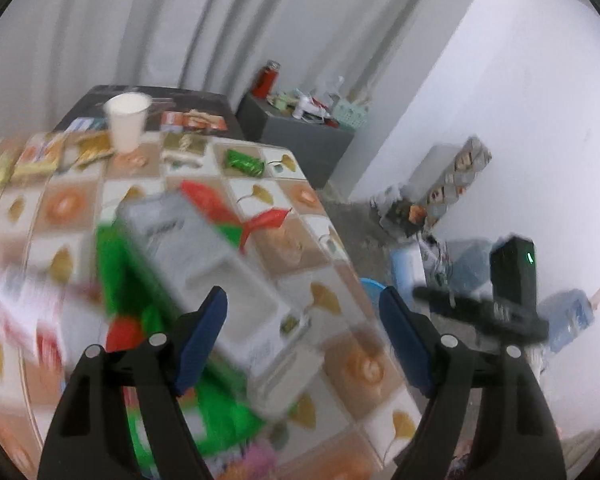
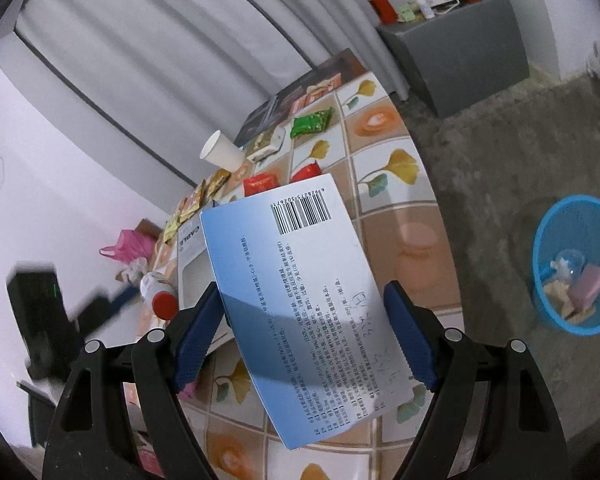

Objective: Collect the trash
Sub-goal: 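Lift the medicine box with the right tool and turn toward the wastebasket, then grasp the red snack packet on the table with the left tool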

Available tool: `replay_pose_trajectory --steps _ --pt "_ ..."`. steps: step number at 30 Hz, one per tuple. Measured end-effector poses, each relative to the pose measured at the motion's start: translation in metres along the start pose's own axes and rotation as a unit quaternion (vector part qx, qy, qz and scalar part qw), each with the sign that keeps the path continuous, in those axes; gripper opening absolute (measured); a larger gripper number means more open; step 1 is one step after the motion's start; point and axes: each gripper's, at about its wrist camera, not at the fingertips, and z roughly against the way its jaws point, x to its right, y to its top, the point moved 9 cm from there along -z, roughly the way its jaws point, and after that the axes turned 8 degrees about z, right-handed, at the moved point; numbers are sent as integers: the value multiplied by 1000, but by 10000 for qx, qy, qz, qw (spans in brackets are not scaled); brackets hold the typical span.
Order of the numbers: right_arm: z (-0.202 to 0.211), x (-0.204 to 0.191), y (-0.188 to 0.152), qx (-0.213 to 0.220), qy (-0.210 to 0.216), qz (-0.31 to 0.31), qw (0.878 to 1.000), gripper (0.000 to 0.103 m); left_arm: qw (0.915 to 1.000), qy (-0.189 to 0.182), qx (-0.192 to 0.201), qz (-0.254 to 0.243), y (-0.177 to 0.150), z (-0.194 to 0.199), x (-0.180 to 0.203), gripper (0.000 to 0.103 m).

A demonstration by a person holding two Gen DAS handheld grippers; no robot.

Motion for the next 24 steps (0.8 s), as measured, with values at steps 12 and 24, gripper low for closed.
replay_pose_trajectory --steps 12,24 --pt "5 -10 0 235 109 166 9995 76 9649 1980 -1720 -135 112 -171 -71 76" --pt "-5 -3 2 184 168 89 9996 76 9267 2586 -2711 293 98 -232 -124 76"
